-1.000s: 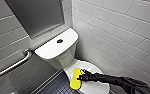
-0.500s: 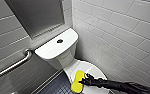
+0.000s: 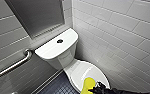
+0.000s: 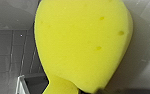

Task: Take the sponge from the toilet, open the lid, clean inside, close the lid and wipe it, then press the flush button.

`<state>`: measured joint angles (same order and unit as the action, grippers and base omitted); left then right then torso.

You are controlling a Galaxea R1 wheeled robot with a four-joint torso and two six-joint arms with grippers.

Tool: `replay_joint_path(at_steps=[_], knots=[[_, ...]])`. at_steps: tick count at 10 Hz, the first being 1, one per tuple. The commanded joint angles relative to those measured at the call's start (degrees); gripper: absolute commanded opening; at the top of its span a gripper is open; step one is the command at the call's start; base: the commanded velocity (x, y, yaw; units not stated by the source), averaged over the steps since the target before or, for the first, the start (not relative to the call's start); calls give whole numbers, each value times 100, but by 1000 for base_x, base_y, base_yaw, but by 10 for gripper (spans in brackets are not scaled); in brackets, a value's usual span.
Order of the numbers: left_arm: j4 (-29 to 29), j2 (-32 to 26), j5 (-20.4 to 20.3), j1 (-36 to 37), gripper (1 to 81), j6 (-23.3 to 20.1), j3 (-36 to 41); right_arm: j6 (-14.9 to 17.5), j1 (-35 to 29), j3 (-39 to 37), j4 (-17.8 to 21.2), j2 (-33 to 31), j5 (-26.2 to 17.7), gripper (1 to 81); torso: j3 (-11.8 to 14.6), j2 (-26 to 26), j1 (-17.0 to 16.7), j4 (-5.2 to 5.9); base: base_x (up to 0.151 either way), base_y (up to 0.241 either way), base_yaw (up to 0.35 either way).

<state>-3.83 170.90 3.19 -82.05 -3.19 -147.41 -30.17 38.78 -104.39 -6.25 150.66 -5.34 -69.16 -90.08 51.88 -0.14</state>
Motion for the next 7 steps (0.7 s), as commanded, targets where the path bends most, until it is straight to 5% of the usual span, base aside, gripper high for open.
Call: replay_joint_path(at_steps=[1,7], knots=[[14,-12,507,-114,811,-50,54,-50,214,535,-25,-886,-248,10,0,0,0,0,0,0,0],[5,15,507,-114,811,-50,54,-77,1347,1624,54,-2887,962,10,0,0,0,0,0,0,0]])
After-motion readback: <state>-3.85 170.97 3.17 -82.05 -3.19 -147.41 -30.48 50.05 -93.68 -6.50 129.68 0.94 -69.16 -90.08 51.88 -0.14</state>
